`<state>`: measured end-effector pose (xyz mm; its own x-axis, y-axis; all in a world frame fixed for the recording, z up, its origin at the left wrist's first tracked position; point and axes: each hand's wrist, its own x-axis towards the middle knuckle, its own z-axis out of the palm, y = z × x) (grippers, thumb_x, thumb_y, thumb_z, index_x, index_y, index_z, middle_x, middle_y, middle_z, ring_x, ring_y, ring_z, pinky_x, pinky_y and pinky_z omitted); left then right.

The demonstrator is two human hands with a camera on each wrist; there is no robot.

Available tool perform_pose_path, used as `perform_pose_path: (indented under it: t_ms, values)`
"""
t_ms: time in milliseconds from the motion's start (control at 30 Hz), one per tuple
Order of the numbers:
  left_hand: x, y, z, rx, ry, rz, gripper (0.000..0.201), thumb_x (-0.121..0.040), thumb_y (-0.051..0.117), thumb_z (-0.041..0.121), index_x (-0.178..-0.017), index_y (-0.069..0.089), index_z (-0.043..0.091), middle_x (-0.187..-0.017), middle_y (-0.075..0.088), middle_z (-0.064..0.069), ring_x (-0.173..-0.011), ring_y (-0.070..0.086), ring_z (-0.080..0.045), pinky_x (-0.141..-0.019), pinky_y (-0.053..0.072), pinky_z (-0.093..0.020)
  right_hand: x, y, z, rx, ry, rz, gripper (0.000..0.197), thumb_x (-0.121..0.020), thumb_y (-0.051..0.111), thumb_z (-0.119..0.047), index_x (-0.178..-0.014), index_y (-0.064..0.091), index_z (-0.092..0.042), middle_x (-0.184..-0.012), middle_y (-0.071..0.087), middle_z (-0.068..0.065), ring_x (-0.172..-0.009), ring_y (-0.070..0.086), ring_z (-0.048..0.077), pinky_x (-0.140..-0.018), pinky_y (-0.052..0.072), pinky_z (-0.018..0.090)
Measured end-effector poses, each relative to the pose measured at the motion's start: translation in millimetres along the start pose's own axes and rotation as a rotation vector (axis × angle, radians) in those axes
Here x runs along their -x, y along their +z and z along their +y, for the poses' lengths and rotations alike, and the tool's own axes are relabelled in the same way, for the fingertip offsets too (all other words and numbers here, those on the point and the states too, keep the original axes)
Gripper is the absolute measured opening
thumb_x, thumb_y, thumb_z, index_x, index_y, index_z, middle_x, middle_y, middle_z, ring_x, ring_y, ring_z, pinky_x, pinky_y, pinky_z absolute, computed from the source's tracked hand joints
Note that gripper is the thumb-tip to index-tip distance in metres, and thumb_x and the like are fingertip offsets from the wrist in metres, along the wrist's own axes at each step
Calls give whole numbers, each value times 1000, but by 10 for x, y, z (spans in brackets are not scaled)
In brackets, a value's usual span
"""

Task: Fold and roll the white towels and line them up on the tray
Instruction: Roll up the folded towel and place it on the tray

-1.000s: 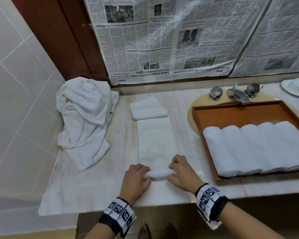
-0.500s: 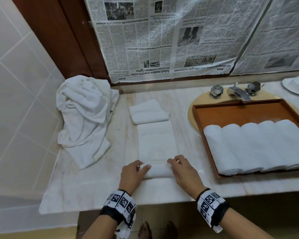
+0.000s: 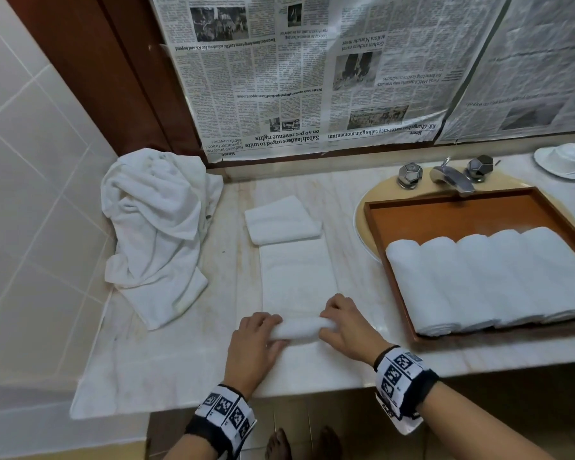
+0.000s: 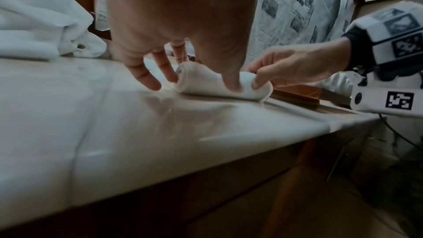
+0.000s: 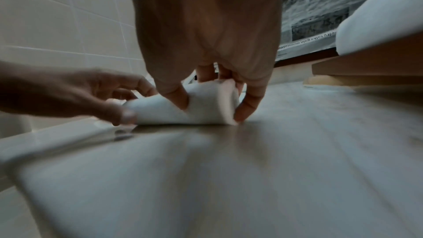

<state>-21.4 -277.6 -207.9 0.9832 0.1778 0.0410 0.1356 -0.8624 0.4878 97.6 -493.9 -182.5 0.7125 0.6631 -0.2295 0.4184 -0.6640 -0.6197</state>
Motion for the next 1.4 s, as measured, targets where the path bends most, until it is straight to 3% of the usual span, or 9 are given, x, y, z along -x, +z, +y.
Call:
perform_pose_path:
  t_ms: [200, 400, 567, 633, 800, 1000, 1100, 1200, 1400]
  values:
    - [-104, -153, -8, 257, -155, -120, 44, -91, 63, 55, -130, 56, 37, -102, 61, 10, -93, 58, -8, -85, 46, -26, -17, -108, 36, -97, 80, 6, 30, -96, 56, -35, -122, 61, -21, -113, 59, -1, -106, 54, 20, -89, 40, 29]
    - [-231, -175, 78, 202, -332, -185, 43, -91, 54, 63, -79, 56, 22, -87, 58, -2, -81, 56, -18, -71, 41, -29, 25, 1, 34, 3, -34, 182, 21, -102, 46, -41, -108, 58, -25, -101, 46, -6, -76, 53, 17, -73, 49, 36]
    - [-239, -226, 164, 189, -473, -160, 60, -90, 52, 68, -65, 40, 15, -67, 45, 1, -62, 43, -13, -59, 32, -28, 66, -3, 145, 58, -115, 52, 50, -89, 64, -52, -126, 57, -20, -120, 45, -6, -110, 43, 8, -94, 43, 24]
    - [-213, -240, 163, 198, -500, -109, 55, -87, 53, 70, -78, 47, 16, -82, 48, 1, -72, 48, -14, -64, 37, -29, 75, -9, 177, 101, -135, 14, 53, -89, 67, -48, -132, 56, -19, -124, 45, -5, -112, 41, 9, -96, 45, 28]
    - [-69, -193, 193, 43, -152, 22, 42, -91, 55, 62, -125, 54, 38, -128, 39, 14, -114, 42, -12, -74, 47, -27, -106, -138, 34, 44, 0, -140, 44, -91, 64, -50, -124, 65, -21, -112, 51, -2, -104, 48, 15, -94, 42, 32]
    - [1, -102, 39, 47, -61, -34, 45, -85, 67, 49, -125, 58, 30, -123, 51, 13, -111, 47, -14, -90, 46, -28, -220, -284, -51, -20, 112, -232, 49, -94, 54, -57, -105, 66, -11, -109, 65, 3, -101, 57, 22, -87, 44, 35]
    - [-185, -223, -19, 100, -81, -144, 42, -86, 68, 50, -123, 61, 30, -119, 54, 13, -107, 49, -11, -88, 39, -24, -171, -129, -112, 285, 29, -13, 38, -99, 49, -44, -126, 56, -18, -122, 55, 2, -112, 52, 26, -85, 46, 39]
    - [-401, -375, -39, 190, -124, -245, 36, -86, 69, 53, -113, 68, 29, -110, 62, 10, -100, 55, -9, -84, 40, -23, -123, 19, -168, 445, -145, 177, 24, -85, 66, -22, -108, 65, -20, -107, 57, 2, -95, 59, 28, -66, 47, 37]
    - [-577, -354, -62, 122, -257, -240, 20, -92, 64, 47, -90, 68, 27, -90, 62, 10, -90, 58, -11, -75, 39, -27, -112, -56, -162, 396, -129, -51, 48, -97, 46, -52, -128, 54, -17, -122, 52, 1, -111, 50, 22, -88, 42, 36]
